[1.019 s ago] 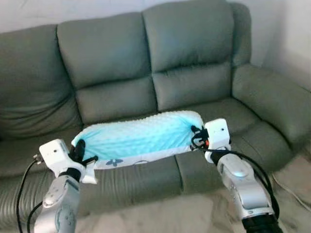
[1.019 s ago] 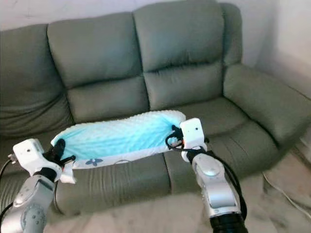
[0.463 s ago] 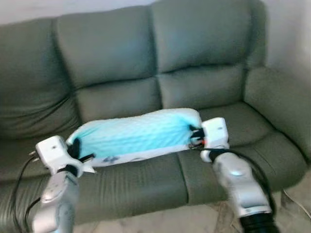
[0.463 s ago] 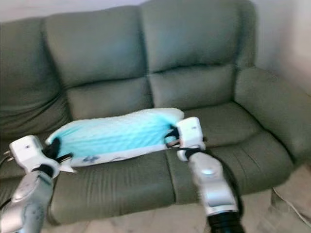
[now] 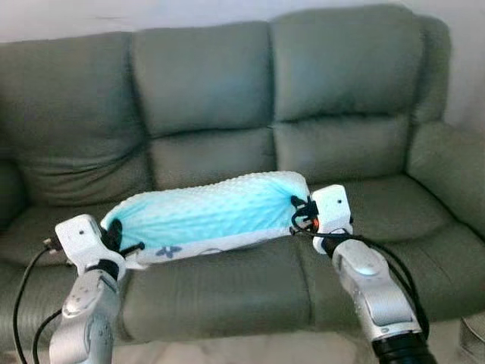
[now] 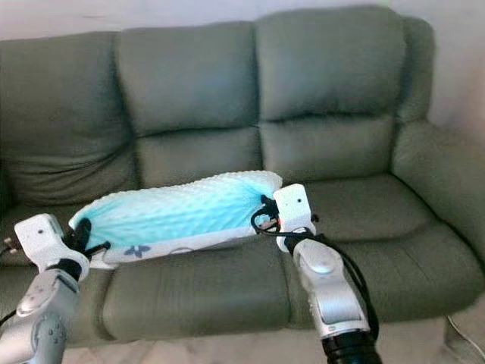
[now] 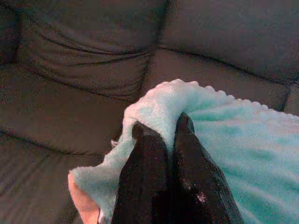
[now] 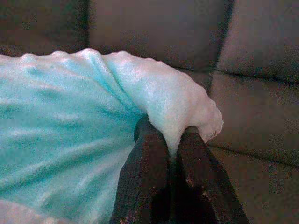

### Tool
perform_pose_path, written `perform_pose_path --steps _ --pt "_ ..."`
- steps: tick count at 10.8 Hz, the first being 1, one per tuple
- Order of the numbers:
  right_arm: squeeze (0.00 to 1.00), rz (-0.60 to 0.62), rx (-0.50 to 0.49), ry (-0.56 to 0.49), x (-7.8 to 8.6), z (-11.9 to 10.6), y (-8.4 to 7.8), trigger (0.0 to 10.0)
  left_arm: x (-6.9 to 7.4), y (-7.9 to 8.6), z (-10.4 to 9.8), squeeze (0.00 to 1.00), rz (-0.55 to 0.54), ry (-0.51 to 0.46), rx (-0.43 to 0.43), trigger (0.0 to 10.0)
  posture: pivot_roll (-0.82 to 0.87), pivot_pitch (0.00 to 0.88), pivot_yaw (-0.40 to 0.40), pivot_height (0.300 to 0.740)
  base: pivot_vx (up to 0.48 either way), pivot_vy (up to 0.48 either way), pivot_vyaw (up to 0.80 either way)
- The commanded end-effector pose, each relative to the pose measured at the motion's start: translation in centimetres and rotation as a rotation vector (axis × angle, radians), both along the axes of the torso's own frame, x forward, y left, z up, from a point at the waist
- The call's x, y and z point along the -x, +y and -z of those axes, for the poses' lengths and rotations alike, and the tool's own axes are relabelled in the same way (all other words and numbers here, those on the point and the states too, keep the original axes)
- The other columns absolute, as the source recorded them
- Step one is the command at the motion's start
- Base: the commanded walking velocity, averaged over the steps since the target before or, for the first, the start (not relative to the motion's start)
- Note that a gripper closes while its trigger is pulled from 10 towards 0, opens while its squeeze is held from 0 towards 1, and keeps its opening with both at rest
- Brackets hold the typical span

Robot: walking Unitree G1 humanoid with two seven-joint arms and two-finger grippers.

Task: Move the pillow to the sofa

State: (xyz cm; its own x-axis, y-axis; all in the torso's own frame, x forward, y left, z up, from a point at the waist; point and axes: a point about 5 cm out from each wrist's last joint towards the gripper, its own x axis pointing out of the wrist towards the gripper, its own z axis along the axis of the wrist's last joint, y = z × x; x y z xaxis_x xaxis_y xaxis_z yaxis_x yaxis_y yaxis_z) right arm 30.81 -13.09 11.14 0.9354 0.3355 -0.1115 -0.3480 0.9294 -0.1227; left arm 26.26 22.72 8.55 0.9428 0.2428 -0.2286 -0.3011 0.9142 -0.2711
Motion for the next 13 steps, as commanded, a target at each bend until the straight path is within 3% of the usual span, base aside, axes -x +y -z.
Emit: perform_pose_path --steps 1,4,10,13 --pt "0.00 -0.006 -0.009 -0.031 -0.21 -0.70 0.39 10.0 0.13 0.90 -0.12 0.00 -0.037 0.009 -0.020 10.0 -0.21 0.027 0.103 0.740 0.000 0.480 0.00" --pt "0.00 -0.007 -0.010 -0.031 -0.20 -0.66 0.49 10.0 0.05 0.89 -0.19 0.00 -0.032 0.004 -0.030 10.0 -0.21 0.022 0.106 0.740 0.000 0.437 0.00" --pt "0.00 -0.006 -0.012 -0.035 -0.20 -0.67 0.62 10.0 -0.02 0.67 -0.84 0.00 -0.018 -0.045 -0.059 10.0 -0.21 0.025 0.109 0.740 0.000 0.000 0.00" --pt "0.00 -0.002 -0.012 -0.035 -0.19 -0.66 0.62 10.0 -0.09 0.45 -1.05 0.00 0.006 -0.077 -0.031 10.0 -0.21 0.027 0.109 0.740 0.000 0.000 0.00"
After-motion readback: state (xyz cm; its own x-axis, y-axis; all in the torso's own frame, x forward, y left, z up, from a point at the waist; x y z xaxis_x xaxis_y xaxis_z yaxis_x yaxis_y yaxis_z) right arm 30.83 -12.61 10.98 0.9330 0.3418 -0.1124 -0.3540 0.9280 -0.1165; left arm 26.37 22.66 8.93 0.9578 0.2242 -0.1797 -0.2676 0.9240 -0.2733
